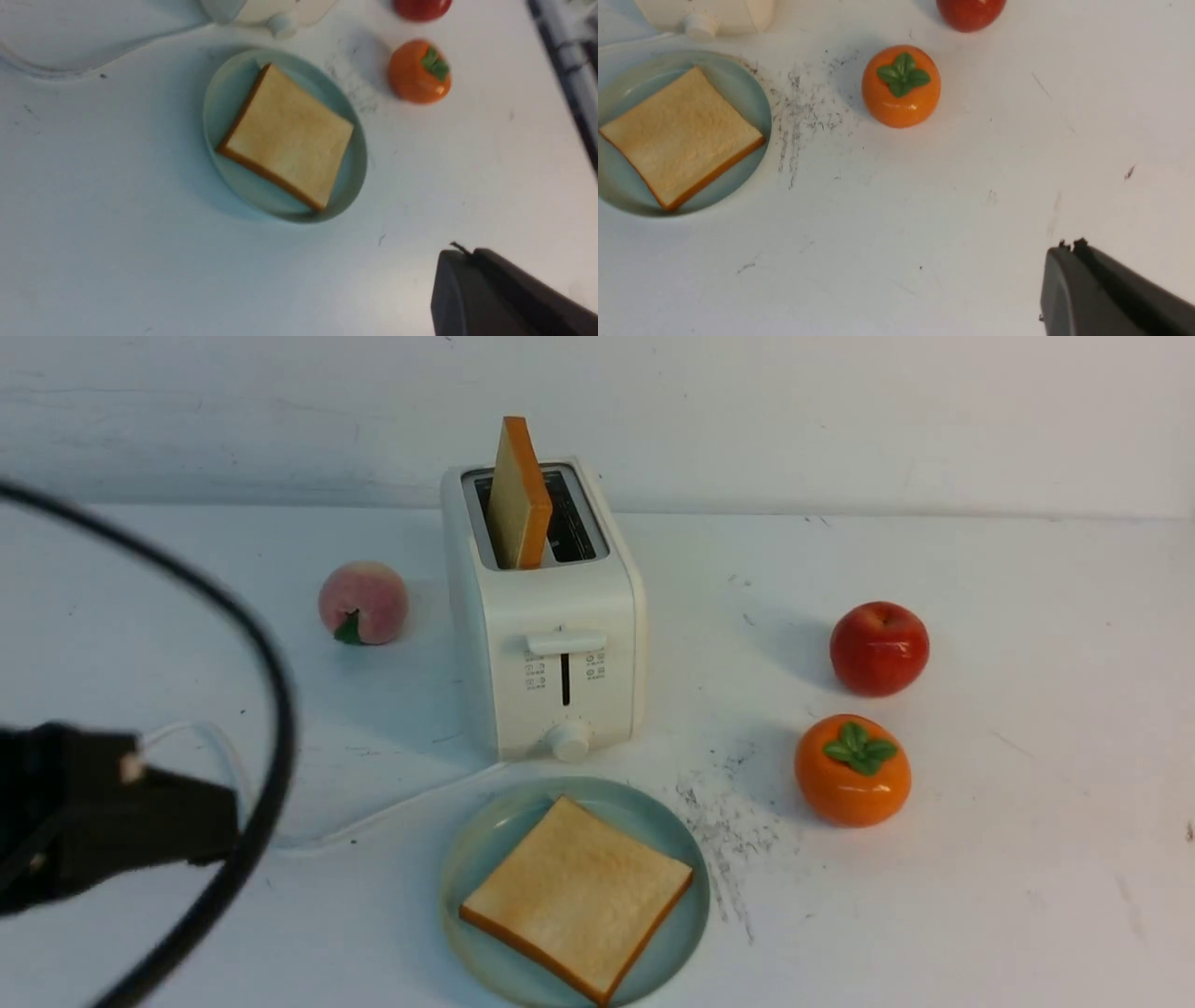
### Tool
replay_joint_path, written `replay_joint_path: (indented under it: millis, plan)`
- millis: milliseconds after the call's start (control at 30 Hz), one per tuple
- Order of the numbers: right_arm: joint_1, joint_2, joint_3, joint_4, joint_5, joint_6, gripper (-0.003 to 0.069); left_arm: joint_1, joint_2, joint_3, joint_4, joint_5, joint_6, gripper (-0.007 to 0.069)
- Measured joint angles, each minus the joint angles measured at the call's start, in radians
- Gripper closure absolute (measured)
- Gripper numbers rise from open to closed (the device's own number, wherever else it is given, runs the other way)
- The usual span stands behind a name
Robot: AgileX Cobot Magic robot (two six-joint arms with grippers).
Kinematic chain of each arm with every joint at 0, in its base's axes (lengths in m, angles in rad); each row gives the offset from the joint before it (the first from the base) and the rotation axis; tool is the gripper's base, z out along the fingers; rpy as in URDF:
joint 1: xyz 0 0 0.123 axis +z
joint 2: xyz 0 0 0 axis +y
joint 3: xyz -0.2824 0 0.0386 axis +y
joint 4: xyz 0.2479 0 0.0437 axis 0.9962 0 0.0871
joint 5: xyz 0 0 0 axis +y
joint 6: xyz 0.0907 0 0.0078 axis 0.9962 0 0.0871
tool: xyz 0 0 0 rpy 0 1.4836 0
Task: Take toasted bread from bread machine on white table place on plate.
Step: 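Reach for a toast slice standing in the toaster with the left gripper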
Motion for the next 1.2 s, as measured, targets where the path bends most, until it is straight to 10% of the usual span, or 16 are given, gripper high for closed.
replay_joint_path:
  millis: [233,500,700,967,1200]
  plan:
    - [0.000,-0.156,0.200,-0.022,-0.050,0.000,0.0677,-0.080,0.492,-0.441,0.031,0.141,-0.084,0.0638]
    - [0.000,-0.175,0.241,-0.041,-0.123,0.003,0.0677,-0.349,0.735,-0.875,0.495,0.106,-0.566,0.0638]
    - [0.000,-0.175,0.245,-0.041,-0.155,0.003,0.0677,-0.501,0.934,-1.060,0.710,0.120,-0.658,0.0622]
    - [0.000,-0.175,0.247,-0.041,-0.165,0.003,0.0675,-0.557,1.077,-1.160,1.099,0.098,-0.868,0.0383]
    - [0.000,-0.175,0.247,-0.042,-0.171,0.003,0.0673,-0.557,1.118,-1.164,1.164,0.024,-0.914,0.0239]
